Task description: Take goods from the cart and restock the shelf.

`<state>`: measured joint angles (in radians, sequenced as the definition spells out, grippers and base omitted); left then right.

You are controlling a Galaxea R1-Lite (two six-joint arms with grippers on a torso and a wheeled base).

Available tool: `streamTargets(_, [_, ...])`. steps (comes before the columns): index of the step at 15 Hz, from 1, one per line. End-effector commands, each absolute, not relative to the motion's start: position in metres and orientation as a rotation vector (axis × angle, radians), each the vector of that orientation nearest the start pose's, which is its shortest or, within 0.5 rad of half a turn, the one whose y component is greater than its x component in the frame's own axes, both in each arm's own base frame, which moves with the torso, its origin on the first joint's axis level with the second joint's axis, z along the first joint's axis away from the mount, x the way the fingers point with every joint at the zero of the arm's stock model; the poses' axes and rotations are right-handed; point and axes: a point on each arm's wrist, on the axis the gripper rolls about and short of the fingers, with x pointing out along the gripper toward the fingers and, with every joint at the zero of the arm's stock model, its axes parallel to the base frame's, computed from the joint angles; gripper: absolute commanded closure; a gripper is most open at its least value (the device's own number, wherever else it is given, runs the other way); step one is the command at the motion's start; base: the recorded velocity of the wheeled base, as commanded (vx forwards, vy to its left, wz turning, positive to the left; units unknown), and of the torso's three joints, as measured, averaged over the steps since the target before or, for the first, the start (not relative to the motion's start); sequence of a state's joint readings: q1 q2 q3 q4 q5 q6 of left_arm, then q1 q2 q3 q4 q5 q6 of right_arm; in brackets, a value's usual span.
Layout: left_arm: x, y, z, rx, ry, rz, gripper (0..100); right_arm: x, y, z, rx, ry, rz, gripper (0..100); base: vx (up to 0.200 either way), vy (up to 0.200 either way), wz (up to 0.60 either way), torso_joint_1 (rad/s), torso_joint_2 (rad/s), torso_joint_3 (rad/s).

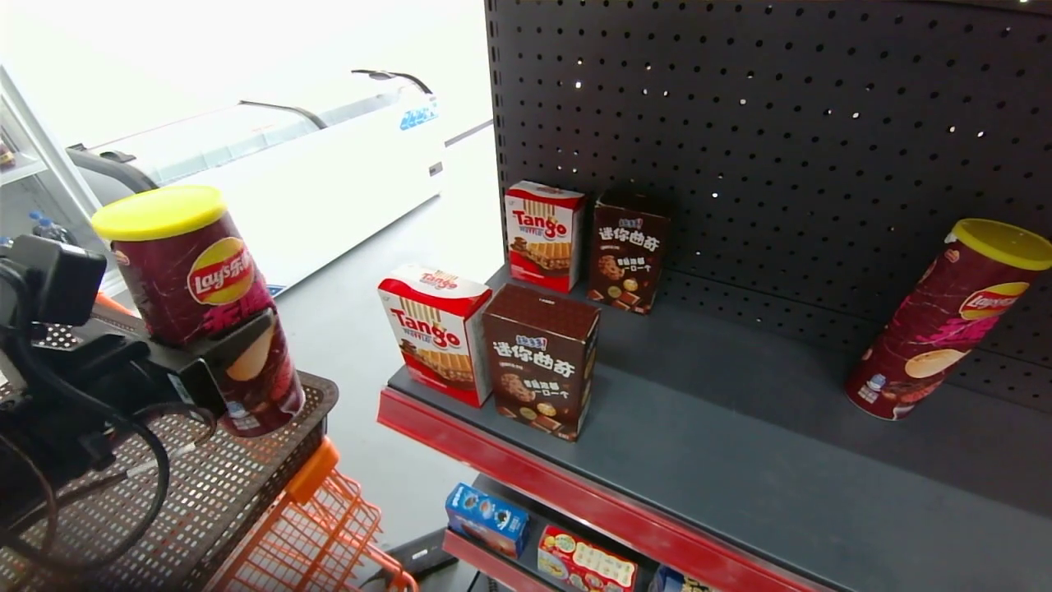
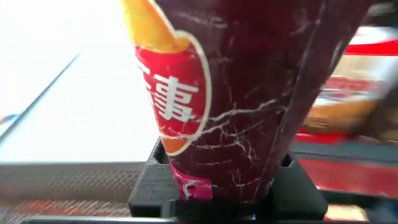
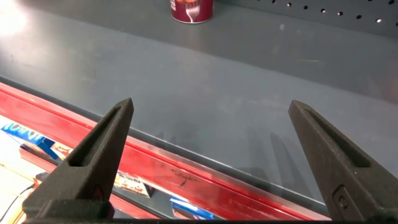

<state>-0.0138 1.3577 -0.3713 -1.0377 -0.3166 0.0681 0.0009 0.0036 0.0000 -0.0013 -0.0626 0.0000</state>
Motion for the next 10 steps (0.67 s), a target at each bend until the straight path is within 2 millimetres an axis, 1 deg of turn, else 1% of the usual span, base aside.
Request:
streamTargets(1, [0.179,-0.017,0.204,0.08,-0.115,-0.395,100,-0.022,-0.001,0.076,0.0,0.003,-0.061,0,0.0,0.0,0.0,0.0,0.0,0.0])
streamTargets(5, [0.163,-0.026,0.196,0.039,-0.094,-0.575,100,-0.022,-0.001,0.076,0.0,0.003,-0.061,0,0.0,0.0,0.0,0.0,0.0,0.0])
streamTargets(6, [0.157,-0.026,0.184,0.035,-0.051,-0.59,100,-0.022,-0.001,0.076,0.0,0.003,-0.061,0,0.0,0.0,0.0,0.0,0.0,0.0])
streamTargets(7, [0.149,-0.025,0.176,0.031,-0.03,-0.596,100,-0.022,-0.001,0.076,0.0,0.003,-0.061,0,0.0,0.0,0.0,0.0,0.0,0.0])
streamTargets(10, [0.144,-0.031,0.173,0.03,-0.024,-0.638,100,-0.022,-0.001,0.076,0.0,0.003,-0.061,0,0.0,0.0,0.0,0.0,0.0,0.0])
